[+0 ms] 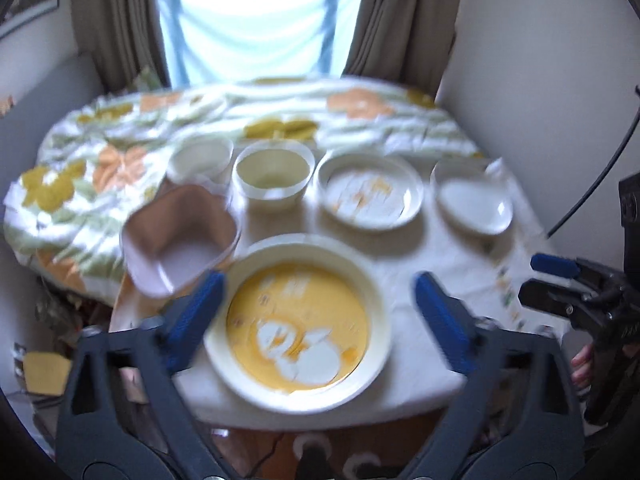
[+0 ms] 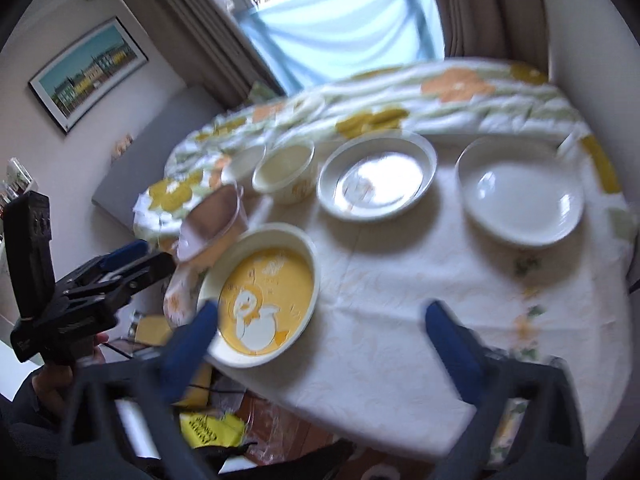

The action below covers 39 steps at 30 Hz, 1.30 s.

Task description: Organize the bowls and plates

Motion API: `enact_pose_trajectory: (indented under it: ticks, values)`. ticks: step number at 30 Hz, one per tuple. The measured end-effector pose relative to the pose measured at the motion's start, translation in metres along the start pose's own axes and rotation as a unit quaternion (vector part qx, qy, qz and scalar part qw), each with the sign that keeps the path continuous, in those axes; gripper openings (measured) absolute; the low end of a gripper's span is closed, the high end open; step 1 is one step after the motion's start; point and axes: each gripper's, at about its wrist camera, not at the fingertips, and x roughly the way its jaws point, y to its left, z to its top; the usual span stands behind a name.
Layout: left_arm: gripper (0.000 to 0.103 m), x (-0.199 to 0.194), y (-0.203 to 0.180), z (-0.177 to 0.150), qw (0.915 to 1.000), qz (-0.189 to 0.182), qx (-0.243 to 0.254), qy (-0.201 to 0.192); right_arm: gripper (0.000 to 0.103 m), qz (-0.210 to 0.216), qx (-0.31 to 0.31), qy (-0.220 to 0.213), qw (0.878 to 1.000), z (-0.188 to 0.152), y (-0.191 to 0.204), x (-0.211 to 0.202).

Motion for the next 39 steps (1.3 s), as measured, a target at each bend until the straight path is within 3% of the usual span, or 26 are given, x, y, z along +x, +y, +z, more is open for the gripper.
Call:
enact_pose_trajectory:
  ticks: [3,8,13,18,22,25,32,35,39]
  values:
    - [0.103,-0.007,-0.032,0.026,0.9988,-0.027,0.026,-0.032,0.103,-0.031,-0.003,-0.031,0.999,0.009,-0.013,-0.034]
    - [0.103,0.020,-0.082,0.071,0.9943,-0.082,0.065,-0.020,0.103,-0.075,0.044,-0.033,0.996,0.023,-0.053,-0.061]
    - [0.103,0.079,-0.127,0.126,0.9793,-0.170,0.107,0.025,0.103,-0.093,0.121,-0.064,0.986,0.038,-0.094,-0.072]
    - [0.103,0.167,-0.164,0.162,0.9608,-0.210,0.150,0.100,0.103,-0.101,0.197,-0.060,0.973,0.051,-0.138,-0.055]
    - [0.101,0.237,-0.184,0.163,0.9422,-0.227,0.183,0.165,0.103,-0.111,0.254,-0.047,0.960,0.052,-0.171,-0.030]
    - [0.088,0.284,-0.196,0.157,0.9283,-0.233,0.204,0.206,0.101,-0.111,0.299,-0.041,0.947,0.051,-0.194,-0.008]
    - [0.062,0.355,-0.209,0.136,0.9007,-0.246,0.232,0.273,0.068,-0.138,0.353,-0.023,0.925,0.047,-0.217,0.030]
    - [0.051,0.371,-0.211,0.130,0.8929,-0.250,0.240,0.287,0.063,-0.156,0.385,-0.017,0.910,0.039,-0.228,0.042]
    - [0.045,0.382,-0.213,0.126,0.8866,-0.258,0.246,0.295,0.056,-0.164,0.399,-0.017,0.902,0.032,-0.233,0.053]
